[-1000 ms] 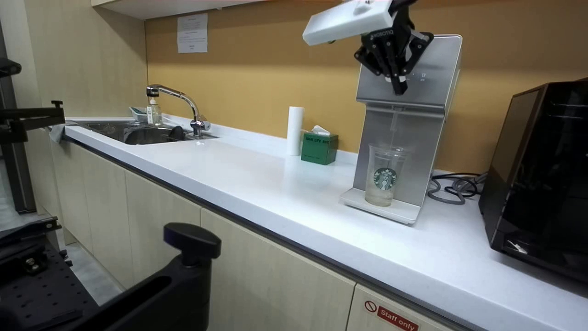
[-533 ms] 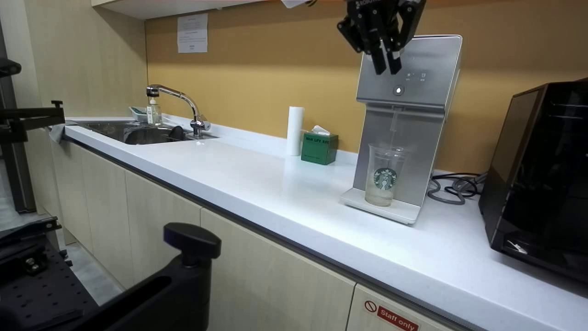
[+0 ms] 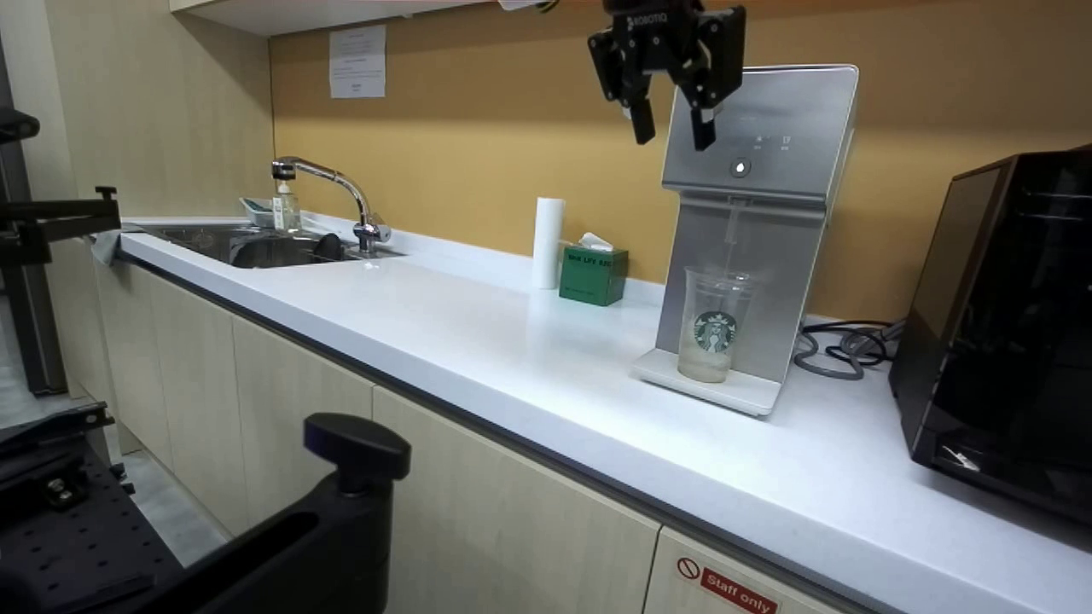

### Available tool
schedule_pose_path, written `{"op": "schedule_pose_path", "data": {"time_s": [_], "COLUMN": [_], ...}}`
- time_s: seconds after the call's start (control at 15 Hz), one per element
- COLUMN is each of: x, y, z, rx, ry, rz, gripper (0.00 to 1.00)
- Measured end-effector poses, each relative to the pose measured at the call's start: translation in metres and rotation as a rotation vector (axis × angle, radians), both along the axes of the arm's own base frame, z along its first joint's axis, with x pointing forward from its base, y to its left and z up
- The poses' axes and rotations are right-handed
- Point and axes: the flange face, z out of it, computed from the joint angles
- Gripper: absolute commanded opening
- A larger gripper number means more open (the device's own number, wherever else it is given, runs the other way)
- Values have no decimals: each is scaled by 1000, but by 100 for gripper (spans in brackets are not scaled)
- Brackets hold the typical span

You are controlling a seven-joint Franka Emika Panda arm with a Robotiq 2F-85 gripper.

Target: Press one button on the coffeemaker.

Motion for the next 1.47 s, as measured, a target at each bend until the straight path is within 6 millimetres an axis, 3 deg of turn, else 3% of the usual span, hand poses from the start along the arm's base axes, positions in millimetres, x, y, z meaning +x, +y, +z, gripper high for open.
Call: {"op": "schedule_pose_path", "data": {"time_s": [0.27,0.4,0.8,1.47], "x": [9,14,38,66], "y": [8,12,16,-4], "z": [-5,-7,-14,-22], "rx": [6,10,24,18], "ry": [8,-3,-98,-193], "rz": [17,16,-44,-146], "gripper": [11,1,0,0]}}
